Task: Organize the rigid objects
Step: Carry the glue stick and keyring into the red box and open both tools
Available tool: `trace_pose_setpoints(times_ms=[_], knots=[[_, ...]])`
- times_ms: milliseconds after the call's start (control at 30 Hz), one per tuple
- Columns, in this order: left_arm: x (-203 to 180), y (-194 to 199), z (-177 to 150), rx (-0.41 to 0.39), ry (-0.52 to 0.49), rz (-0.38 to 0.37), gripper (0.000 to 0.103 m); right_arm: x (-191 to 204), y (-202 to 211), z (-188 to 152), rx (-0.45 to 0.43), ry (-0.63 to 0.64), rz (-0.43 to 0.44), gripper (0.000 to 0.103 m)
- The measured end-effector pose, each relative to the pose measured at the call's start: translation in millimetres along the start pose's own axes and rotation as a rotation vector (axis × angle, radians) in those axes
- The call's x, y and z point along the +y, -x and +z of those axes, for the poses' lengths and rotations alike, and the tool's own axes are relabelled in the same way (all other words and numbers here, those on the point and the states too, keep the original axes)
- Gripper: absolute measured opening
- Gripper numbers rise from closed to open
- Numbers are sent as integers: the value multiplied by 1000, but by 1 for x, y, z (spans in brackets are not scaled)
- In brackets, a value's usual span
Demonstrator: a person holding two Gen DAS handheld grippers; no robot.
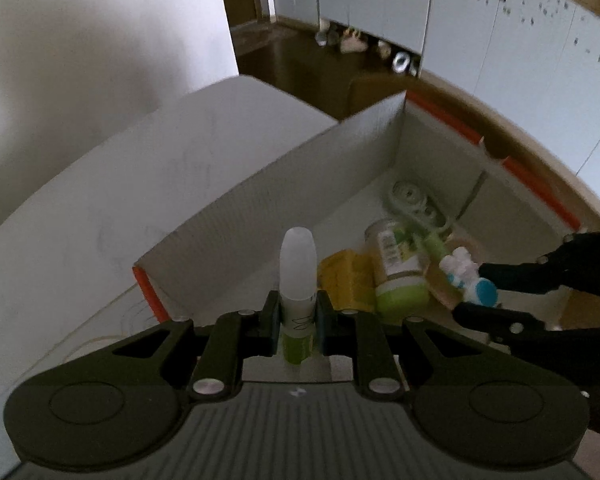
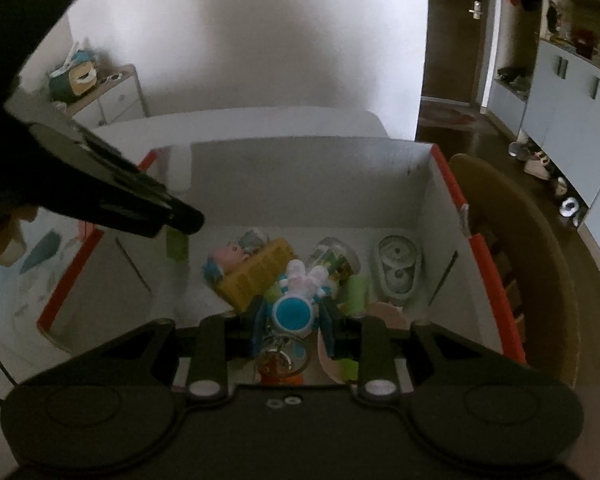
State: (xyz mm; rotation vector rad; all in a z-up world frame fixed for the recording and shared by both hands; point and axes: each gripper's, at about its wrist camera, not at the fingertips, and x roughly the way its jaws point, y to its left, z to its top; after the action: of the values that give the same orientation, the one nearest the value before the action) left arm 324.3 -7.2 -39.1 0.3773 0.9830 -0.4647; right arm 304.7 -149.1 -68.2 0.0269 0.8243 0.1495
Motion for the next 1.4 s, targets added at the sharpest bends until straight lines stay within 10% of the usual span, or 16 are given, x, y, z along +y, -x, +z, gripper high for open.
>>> trace_pose_setpoints(times_ms=[733,1400], knots=[[-38,-55,22,100,-38,29,18,-6,-17,-9,46,-26,17,28],[-27,-44,7,64,16,-9,18,-12,2,0,21,-106,30,50]])
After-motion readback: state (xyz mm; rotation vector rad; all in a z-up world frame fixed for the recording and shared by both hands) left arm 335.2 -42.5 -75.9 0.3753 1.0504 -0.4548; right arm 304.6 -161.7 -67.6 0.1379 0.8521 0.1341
